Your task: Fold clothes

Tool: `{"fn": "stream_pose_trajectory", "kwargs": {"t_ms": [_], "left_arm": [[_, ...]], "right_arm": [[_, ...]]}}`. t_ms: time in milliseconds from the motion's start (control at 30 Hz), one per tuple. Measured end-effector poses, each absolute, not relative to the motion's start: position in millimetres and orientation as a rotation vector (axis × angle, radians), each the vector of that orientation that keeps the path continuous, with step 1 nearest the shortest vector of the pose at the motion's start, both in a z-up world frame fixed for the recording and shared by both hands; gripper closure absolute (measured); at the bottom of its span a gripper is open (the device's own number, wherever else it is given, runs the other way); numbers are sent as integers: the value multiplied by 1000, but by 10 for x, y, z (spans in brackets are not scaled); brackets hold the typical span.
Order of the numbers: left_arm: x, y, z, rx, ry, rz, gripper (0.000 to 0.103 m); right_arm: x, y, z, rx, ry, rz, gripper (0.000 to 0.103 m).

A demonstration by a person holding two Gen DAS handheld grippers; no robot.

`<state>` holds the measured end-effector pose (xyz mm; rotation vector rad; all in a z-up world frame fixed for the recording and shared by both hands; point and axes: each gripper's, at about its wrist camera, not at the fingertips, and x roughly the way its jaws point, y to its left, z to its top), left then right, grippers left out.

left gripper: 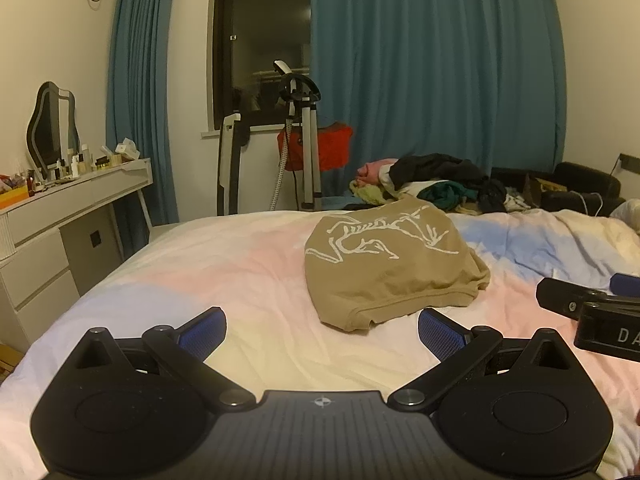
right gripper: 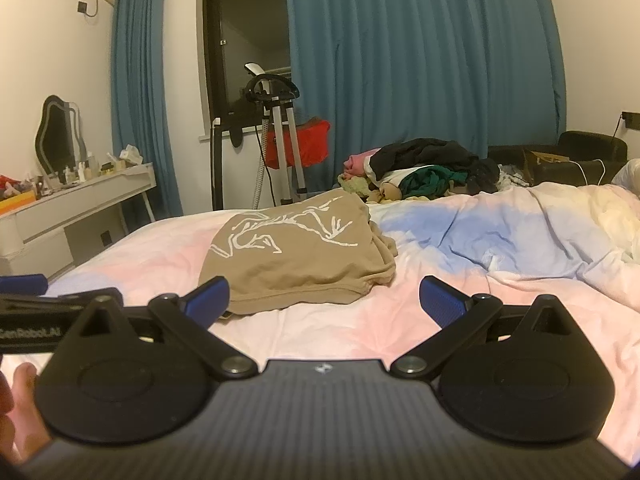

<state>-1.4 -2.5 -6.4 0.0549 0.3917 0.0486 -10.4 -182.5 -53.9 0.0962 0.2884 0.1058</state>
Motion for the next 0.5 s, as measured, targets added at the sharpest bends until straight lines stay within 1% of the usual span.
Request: {"fn": "stream_pose_trajectory", "kwargs": {"t_ms": [200, 367, 500], "left_arm": [[38, -60, -100, 69, 389, 60, 0], [98, 26, -128, 13, 397, 57, 0], [198, 99, -219, -11, 433, 75, 0]], "right_arm": [[-150, -1780, -435, 62, 253, 110, 0], [-171, -1766, -255, 19, 190, 52, 0], [-239, -1819, -61, -15, 96, 11, 0]]}}
